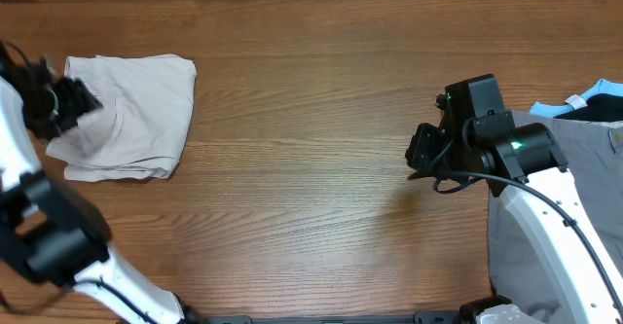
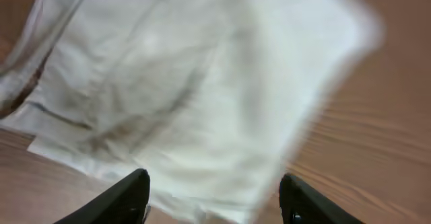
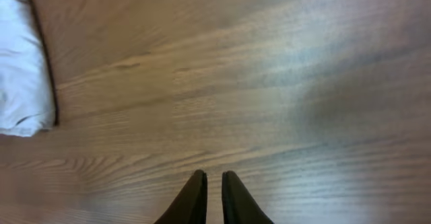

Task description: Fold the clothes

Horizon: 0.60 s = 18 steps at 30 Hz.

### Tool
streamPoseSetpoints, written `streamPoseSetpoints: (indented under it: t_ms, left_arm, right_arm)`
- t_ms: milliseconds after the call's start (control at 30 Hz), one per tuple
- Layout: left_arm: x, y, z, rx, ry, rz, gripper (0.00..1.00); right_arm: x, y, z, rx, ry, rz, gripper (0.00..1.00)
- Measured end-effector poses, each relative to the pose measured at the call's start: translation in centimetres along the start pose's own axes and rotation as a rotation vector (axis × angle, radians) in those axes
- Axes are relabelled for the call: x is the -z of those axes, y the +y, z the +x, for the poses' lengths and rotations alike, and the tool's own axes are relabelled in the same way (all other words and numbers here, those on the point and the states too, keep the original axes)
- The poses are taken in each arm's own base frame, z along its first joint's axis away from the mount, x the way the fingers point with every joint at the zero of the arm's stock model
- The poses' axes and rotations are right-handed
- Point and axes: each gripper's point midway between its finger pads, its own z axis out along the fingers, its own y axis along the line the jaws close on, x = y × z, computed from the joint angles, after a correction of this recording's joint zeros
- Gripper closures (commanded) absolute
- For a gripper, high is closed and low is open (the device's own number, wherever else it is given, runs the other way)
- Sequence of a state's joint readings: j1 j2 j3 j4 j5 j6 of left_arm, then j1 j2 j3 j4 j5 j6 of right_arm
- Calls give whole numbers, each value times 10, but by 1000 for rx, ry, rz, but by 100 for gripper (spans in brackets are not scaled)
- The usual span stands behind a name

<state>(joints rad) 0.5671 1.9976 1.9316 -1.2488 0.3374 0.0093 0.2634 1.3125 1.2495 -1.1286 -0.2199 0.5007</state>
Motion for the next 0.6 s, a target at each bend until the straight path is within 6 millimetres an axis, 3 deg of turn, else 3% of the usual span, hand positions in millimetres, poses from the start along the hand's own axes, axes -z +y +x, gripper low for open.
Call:
streamPoseSetpoints:
  t_ms: [100,200,233,300,400,467,600]
  left_arm:
    - [74,-54,6,-136,-129,79,34]
    - [144,-115,40,-316,-245,134,24]
    - [163,-133,57,-375,-272,150,1]
    - [194,-166,96,-487,-303,187,0]
    - [222,-188,152,-599,-302,209,0]
    - [231,-192,181,-642,-279,212,0]
    - [236,-190,214,-682,-225,210,0]
  right_arm:
    - [31,20,-17,64,-91,-55,87]
    - [83,43,-30,132,-230,-136,84]
    - [104,51,-33,152,-284,-167,78]
    - [149,64,-33,193,-398,-232,58]
    - [201,72,-21,262,-531,-298,5]
    - [226,70,-6,300,-590,-323,0]
    - [242,61,14,333,-620,-327,0]
